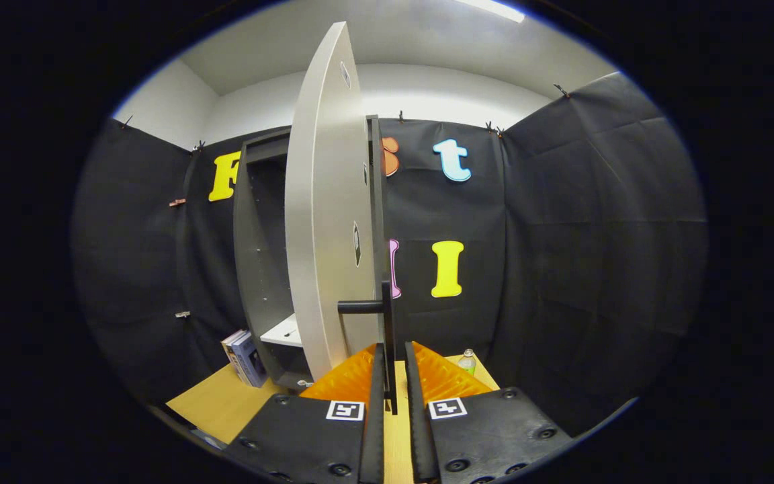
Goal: Open the shoe cabinet door, grab the shoes and put them into the shoe cabinet, then close the shoe cabinet door.
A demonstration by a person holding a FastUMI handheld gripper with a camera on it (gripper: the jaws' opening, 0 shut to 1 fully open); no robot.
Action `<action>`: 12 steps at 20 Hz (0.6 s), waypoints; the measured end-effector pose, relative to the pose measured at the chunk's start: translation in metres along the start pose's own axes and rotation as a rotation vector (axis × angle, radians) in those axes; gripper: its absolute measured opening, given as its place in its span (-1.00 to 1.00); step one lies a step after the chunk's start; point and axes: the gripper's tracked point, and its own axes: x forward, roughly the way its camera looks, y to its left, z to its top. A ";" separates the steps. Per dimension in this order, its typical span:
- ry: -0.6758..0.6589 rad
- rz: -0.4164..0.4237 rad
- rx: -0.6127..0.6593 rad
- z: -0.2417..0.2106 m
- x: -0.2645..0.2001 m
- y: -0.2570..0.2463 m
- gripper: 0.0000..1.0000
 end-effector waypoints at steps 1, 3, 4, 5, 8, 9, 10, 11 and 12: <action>-0.001 -0.013 -0.008 0.001 -0.001 -0.004 -0.60; -0.001 -0.030 -0.018 0.001 -0.006 -0.006 -0.60; 0.006 -0.028 -0.018 0.000 -0.009 -0.004 -0.59; 0.020 -0.019 -0.018 -0.005 -0.015 -0.002 -0.60; 0.071 -0.013 -0.039 -0.023 -0.034 0.002 -0.60; 0.089 -0.008 -0.042 -0.029 -0.042 0.005 -0.59; 0.107 0.000 -0.044 -0.036 -0.049 0.009 -0.59; 0.132 0.008 -0.049 -0.045 -0.055 0.012 -0.60; 0.163 0.014 -0.060 -0.056 -0.060 0.013 -0.60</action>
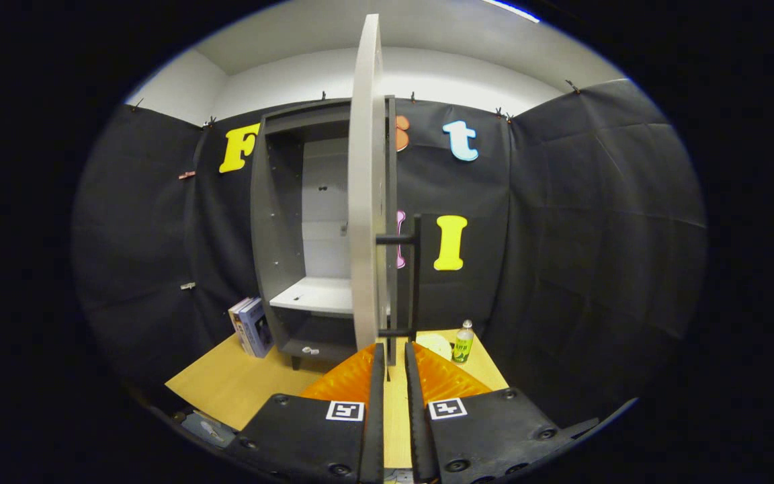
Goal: Open the shoe cabinet door, grab the shoes and put them into the shoe cabinet, then close the shoe cabinet door.
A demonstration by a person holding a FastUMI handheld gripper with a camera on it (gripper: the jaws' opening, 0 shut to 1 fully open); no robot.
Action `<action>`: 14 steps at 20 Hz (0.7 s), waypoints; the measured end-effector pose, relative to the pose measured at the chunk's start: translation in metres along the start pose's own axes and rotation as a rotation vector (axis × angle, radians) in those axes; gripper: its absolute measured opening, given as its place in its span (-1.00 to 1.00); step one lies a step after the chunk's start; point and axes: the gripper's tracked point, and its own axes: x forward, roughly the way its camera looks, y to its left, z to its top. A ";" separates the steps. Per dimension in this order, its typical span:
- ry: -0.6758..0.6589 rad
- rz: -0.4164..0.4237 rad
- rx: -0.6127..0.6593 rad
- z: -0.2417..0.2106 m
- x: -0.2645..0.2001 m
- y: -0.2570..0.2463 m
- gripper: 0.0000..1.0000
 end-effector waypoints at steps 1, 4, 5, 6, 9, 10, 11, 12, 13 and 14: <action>0.035 0.018 -0.003 -0.013 -0.003 0.009 -0.47; 0.124 0.071 -0.011 -0.050 -0.007 0.043 -0.18; 0.157 0.096 -0.016 -0.063 -0.008 0.056 -0.11; 0.188 0.114 -0.022 -0.078 -0.006 0.069 0.10; 0.284 0.197 -0.011 -0.115 0.001 0.112 0.74; 0.318 0.217 0.001 -0.129 0.005 0.126 0.85; 0.348 0.236 0.016 -0.141 0.010 0.140 0.86; 0.375 0.249 0.035 -0.153 0.016 0.153 0.89; 0.407 0.260 0.055 -0.166 0.023 0.166 0.91; 0.440 0.266 0.074 -0.179 0.030 0.177 0.96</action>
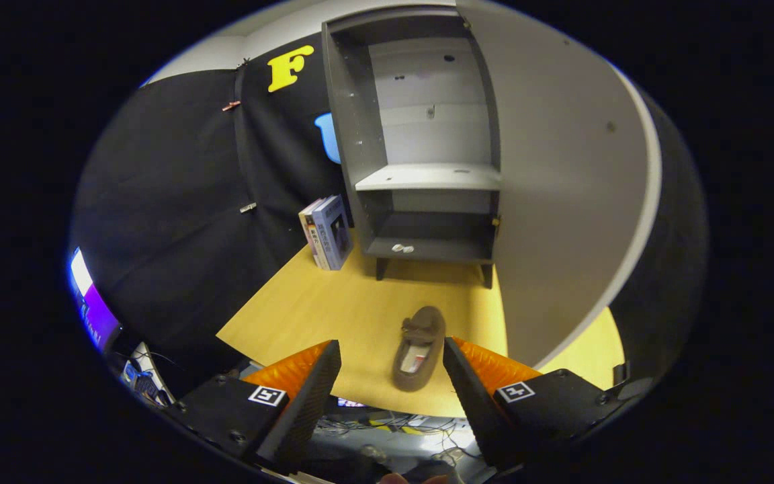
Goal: Open the shoe cabinet door, grab the shoes and put them into the shoe cabinet, then close the shoe cabinet door.
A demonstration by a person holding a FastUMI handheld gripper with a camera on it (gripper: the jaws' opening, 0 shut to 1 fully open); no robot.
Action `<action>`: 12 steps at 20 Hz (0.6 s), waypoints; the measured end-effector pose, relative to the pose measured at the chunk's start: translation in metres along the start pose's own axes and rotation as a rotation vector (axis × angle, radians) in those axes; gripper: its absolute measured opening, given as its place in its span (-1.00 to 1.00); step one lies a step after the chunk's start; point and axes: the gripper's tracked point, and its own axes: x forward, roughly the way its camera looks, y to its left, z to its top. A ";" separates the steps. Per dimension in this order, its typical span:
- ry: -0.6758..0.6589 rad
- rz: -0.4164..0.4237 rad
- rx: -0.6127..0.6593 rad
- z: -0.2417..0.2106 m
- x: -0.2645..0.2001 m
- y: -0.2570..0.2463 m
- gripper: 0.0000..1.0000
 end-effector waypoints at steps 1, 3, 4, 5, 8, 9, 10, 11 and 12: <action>0.027 0.004 0.023 -0.008 0.015 0.005 0.97; 0.073 -0.003 0.058 -0.026 0.043 0.008 0.98; 0.097 -0.011 0.070 -0.035 0.059 0.007 0.98; 0.125 -0.023 0.076 -0.045 0.074 0.005 0.98; 0.193 -0.039 0.103 -0.069 0.113 -0.001 0.98; 0.212 -0.048 0.116 -0.078 0.126 -0.003 0.98; 0.227 -0.067 0.123 -0.086 0.140 -0.008 0.98; 0.248 -0.087 0.124 -0.096 0.153 -0.013 0.98; 0.266 -0.099 0.131 -0.105 0.166 -0.017 0.98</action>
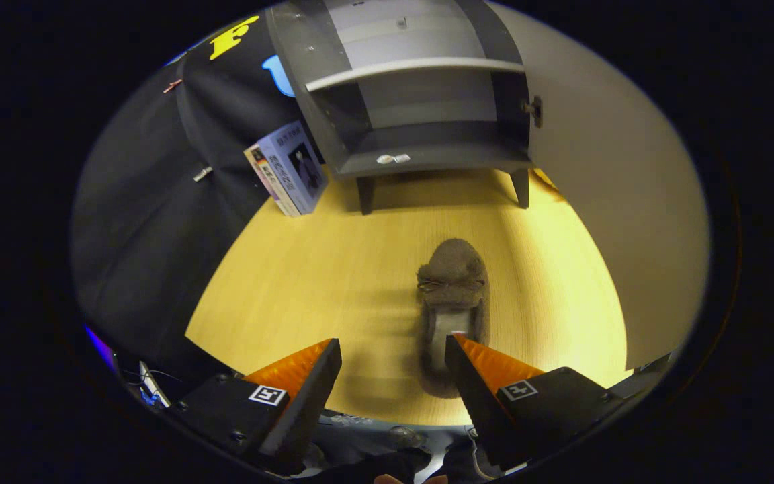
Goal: Open the shoe cabinet door, grab the shoes and put them into the shoe cabinet, then close the shoe cabinet door.
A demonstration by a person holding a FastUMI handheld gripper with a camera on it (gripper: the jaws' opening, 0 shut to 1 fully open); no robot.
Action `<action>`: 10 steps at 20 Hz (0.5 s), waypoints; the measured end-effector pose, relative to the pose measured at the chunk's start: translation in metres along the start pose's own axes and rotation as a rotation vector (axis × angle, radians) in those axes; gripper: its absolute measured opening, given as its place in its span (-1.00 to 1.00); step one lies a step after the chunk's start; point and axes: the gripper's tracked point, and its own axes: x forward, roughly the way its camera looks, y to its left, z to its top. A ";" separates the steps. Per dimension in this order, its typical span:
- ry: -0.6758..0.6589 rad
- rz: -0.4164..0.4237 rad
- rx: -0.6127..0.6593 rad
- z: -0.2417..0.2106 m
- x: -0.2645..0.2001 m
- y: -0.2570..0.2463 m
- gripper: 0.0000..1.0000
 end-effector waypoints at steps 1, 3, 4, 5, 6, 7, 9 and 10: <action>0.011 -0.022 0.014 -0.004 0.013 -0.005 0.98; 0.011 -0.046 0.033 -0.005 0.038 -0.011 0.97; 0.012 -0.057 0.038 -0.006 0.050 -0.014 0.97; 0.005 -0.065 0.039 -0.005 0.060 -0.015 0.97; -0.007 -0.074 0.040 -0.002 0.070 -0.015 0.95; -0.025 -0.079 0.037 0.001 0.081 -0.014 0.90; -0.062 -0.099 0.022 0.009 0.096 -0.016 0.83; -0.080 -0.128 0.018 0.013 0.104 -0.022 0.72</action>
